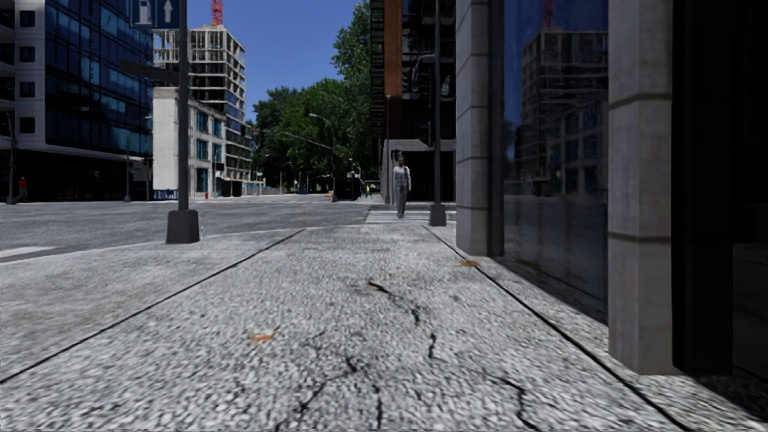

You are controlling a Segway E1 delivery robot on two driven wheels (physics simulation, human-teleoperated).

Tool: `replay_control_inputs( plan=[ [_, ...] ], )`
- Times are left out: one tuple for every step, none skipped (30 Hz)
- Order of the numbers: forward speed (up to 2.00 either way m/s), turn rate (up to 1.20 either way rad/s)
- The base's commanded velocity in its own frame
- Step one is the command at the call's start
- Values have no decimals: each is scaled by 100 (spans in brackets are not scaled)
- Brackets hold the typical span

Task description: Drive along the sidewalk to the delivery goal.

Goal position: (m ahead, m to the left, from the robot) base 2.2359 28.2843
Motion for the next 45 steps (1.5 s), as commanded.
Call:
replay_control_inputs(
  plan=[
    [200,0],
    [200,0],
    [200,0],
    [200,6],
    [200,16],
    [200,16],
    [200,19],
    [200,25],
    [200,31],
    [200,33],
    [200,34],
    [200,34],
    [200,34],
    [200,34],
    [200,34],
    [200,34],
    [200,34],
    [200,34],
    [200,34],
    [200,34],
    [200,34],
    [200,34],
    [200,35],
    [200,44],
    [200,44],
    [200,53],
    [200,58],
    [200,59],
    [200,60],
    [200,60],
    [200,61],
    [200,68],
    [200,79],
    [200,88],
    [200,102],
    [200,120],
    [200,120],
    [200,120],
    [200,120],
    [200,120],
    [200,120],
    [200,120],
    [200,120],
    [200,120],
    [200,120]
  ],
)
